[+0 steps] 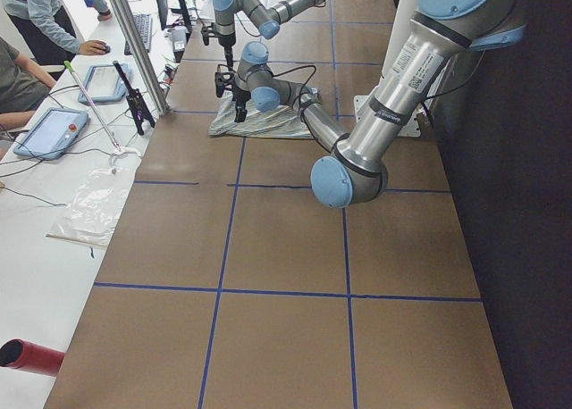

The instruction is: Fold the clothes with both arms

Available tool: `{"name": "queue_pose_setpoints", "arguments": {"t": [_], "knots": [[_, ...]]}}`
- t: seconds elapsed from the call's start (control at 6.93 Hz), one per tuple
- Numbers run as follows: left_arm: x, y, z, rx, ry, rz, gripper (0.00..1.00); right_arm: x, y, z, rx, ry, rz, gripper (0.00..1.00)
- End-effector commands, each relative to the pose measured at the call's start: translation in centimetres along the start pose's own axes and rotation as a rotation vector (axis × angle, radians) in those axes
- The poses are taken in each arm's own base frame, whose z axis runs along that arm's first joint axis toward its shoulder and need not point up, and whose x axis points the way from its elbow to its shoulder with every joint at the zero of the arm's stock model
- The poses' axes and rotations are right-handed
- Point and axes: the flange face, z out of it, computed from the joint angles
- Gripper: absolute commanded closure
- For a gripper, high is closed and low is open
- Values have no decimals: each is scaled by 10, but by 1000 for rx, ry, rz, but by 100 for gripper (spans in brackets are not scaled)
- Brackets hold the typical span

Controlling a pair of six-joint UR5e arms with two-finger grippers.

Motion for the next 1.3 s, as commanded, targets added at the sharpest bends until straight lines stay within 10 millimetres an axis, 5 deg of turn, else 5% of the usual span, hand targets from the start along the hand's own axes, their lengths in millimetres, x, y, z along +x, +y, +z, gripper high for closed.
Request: {"name": "queue_pose_setpoints", "arguments": {"t": [0.0, 0.14, 0.29, 0.43, 0.72, 1.16], "knots": [[-30, 76, -9, -139, 6, -130, 0, -1, 22, -16, -26, -106, 43, 0], [-25, 126, -9, -173, 2, -202, 0, 6, 38, -23, -29, -146, 61, 0], [-12, 189, 13, -179, -88, -280, 1, 12, 49, -25, -29, -164, 85, 0], [26, 250, 33, -169, -182, -282, 4, 16, 55, -30, -29, -181, 93, 0], [57, 263, 58, -89, -283, -344, 4, 17, 57, -32, -33, -192, 95, 0], [30, 273, 84, -70, -363, -333, 6, 16, 57, -32, -37, -192, 123, 0]]}}
